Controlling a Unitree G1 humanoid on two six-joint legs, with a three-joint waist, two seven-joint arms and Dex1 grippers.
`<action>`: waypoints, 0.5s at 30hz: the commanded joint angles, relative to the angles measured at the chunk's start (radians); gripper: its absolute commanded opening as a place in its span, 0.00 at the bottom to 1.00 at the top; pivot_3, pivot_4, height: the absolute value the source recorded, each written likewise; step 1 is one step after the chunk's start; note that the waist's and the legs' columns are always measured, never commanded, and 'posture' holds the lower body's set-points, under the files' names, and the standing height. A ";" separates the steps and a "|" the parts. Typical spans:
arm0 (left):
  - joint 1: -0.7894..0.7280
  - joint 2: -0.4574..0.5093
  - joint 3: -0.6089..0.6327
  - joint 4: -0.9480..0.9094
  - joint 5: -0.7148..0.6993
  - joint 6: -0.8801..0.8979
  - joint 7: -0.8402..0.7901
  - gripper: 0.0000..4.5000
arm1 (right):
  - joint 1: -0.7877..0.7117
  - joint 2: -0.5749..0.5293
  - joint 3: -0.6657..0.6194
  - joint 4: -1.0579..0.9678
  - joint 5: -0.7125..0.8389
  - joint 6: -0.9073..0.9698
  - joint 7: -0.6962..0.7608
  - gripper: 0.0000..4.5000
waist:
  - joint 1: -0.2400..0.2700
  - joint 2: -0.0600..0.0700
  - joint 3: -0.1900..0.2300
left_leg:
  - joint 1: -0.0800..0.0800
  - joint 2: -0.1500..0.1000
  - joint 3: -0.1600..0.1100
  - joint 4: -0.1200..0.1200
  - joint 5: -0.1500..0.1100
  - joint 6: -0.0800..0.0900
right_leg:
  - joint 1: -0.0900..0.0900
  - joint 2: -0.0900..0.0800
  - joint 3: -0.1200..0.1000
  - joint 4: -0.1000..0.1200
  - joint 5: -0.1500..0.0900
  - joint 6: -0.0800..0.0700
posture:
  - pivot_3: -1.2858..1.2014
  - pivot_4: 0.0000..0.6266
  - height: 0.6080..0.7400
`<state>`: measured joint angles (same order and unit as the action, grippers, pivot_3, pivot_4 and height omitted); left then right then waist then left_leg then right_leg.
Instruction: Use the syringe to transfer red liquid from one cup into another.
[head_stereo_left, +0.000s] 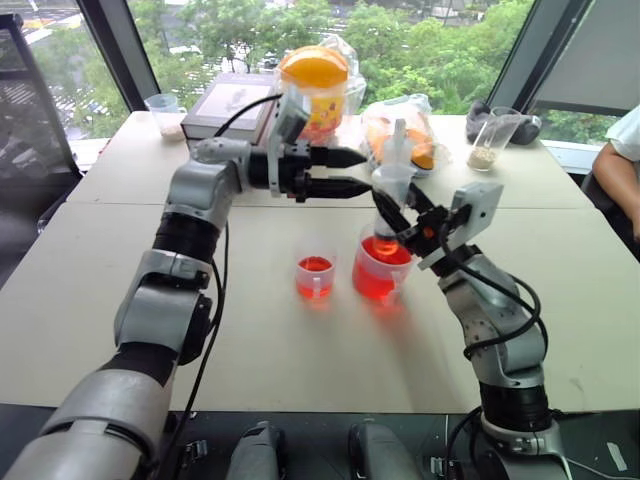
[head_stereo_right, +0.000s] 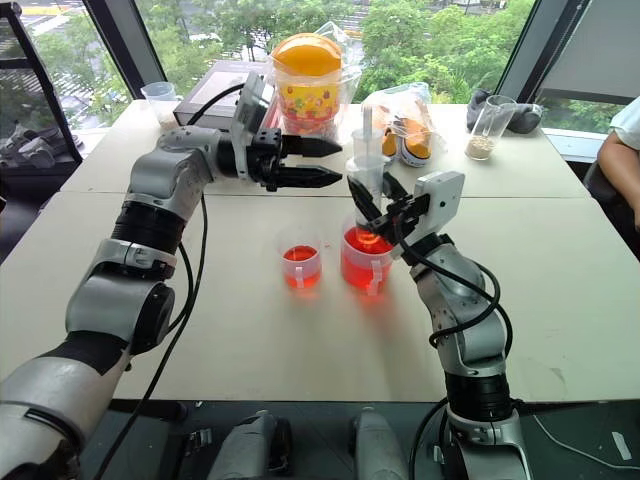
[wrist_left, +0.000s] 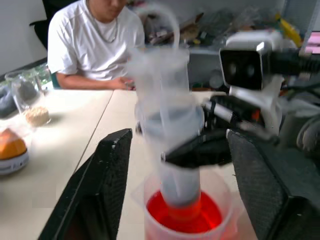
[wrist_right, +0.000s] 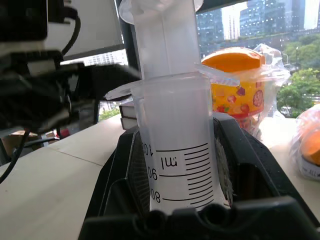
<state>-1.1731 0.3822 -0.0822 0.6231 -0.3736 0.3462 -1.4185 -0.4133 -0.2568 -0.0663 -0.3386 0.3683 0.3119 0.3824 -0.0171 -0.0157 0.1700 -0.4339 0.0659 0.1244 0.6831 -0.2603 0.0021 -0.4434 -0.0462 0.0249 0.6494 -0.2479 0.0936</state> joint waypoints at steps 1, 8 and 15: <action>-0.003 0.056 0.024 -0.056 0.008 0.017 0.005 0.69 | -0.040 -0.015 -0.032 -0.059 0.030 0.011 -0.008 0.31 | 0.002 0.000 0.000 | 0.000 0.000 0.000 0.000 0.000 0.000 | 0.000 0.000 0.000 0.000 0.000 0.000 | 0.52 0.24 1.00; 0.045 0.194 0.116 -0.080 -0.008 0.077 0.090 0.69 | -0.204 0.008 -0.029 -0.094 0.133 0.120 -0.029 0.31 | -0.007 0.000 0.000 | 0.000 0.000 0.001 0.000 0.000 0.000 | -0.001 0.000 0.000 0.001 0.000 0.000 | 0.52 0.24 1.00; 0.105 0.253 0.159 -0.154 -0.028 0.120 0.145 0.69 | -0.292 0.106 0.049 0.006 0.162 0.111 0.008 0.31 | -0.001 0.000 0.000 | 0.001 0.001 -0.001 -0.001 0.000 0.000 | 0.000 0.001 -0.002 0.003 0.000 0.000 | 0.52 0.24 1.00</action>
<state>-1.0662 0.6184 0.0501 0.5165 -0.3838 0.4564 -1.2855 -0.6980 -0.1638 -0.0277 -0.3396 0.5254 0.4503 0.3738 -0.0180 -0.0156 0.1701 -0.4333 0.0669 0.1245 0.6826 -0.2601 0.0018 -0.4436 -0.0464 0.0233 0.6517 -0.2479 0.0936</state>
